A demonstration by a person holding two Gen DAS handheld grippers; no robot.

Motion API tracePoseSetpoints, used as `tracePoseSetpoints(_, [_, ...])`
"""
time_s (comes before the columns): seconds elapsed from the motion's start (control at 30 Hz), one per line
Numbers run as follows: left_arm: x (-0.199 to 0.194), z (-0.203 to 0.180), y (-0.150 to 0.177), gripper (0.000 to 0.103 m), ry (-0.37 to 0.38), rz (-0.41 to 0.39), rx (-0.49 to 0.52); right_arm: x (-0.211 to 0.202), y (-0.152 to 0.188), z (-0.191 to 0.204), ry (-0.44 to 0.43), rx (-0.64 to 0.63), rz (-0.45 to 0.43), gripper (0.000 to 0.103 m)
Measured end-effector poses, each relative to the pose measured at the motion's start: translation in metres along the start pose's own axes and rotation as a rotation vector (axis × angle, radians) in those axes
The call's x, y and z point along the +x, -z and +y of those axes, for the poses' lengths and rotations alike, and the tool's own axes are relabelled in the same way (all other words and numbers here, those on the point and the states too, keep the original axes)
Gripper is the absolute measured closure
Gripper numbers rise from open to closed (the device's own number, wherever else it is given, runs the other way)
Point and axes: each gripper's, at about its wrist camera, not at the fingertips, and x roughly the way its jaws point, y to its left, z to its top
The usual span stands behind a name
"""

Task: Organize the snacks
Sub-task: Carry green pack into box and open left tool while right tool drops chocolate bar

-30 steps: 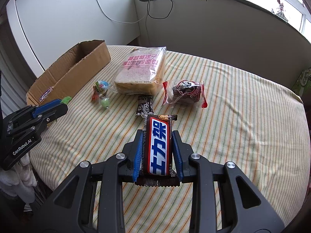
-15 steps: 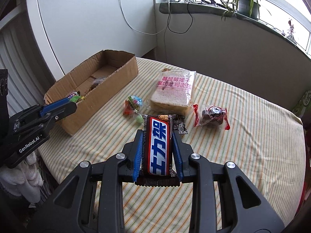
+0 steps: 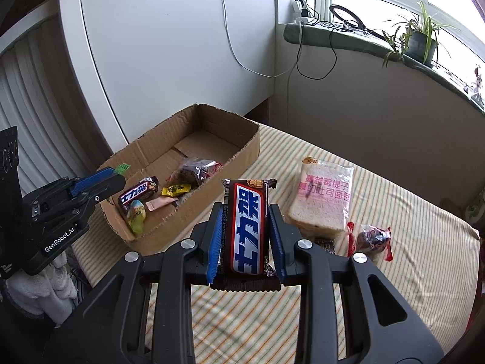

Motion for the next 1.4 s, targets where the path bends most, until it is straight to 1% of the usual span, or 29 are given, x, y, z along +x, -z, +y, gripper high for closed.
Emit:
tracePoseSetpoints(0.13, [0.004,0.014,-0.005,0.084,-0.023,-0.008,-0.013,0.011,-0.017,0.015,-0.006,-0.035,-0.009,0.073])
tracePoseSetpoints(0.33, [0.017,0.03,-0.01,0.084,-0.046,-0.007,-0.027,0.036,-0.041,0.028,-0.004,-0.05,-0.014,0.073])
tracePoseSetpoints(0.63, [0.034,0.044,-0.014,0.084,-0.069,0.009,-0.032,0.084,-0.062,0.034,-0.034,-0.053,0.022,0.073])
tracePoseSetpoints(0.87, [0.042,0.047,-0.014,0.084,-0.073,0.02,-0.032,0.114,-0.067,0.04,-0.073,-0.052,0.054,0.073])
tracePoseSetpoints(1.1, [0.047,0.049,-0.015,0.083,-0.074,0.029,-0.041,0.132,-0.067,0.042,-0.096,-0.041,0.077,0.073])
tracePoseSetpoints(1.4, [0.049,0.05,-0.015,0.082,-0.083,0.036,-0.046,0.136,-0.064,0.046,-0.107,-0.06,0.085,0.073])
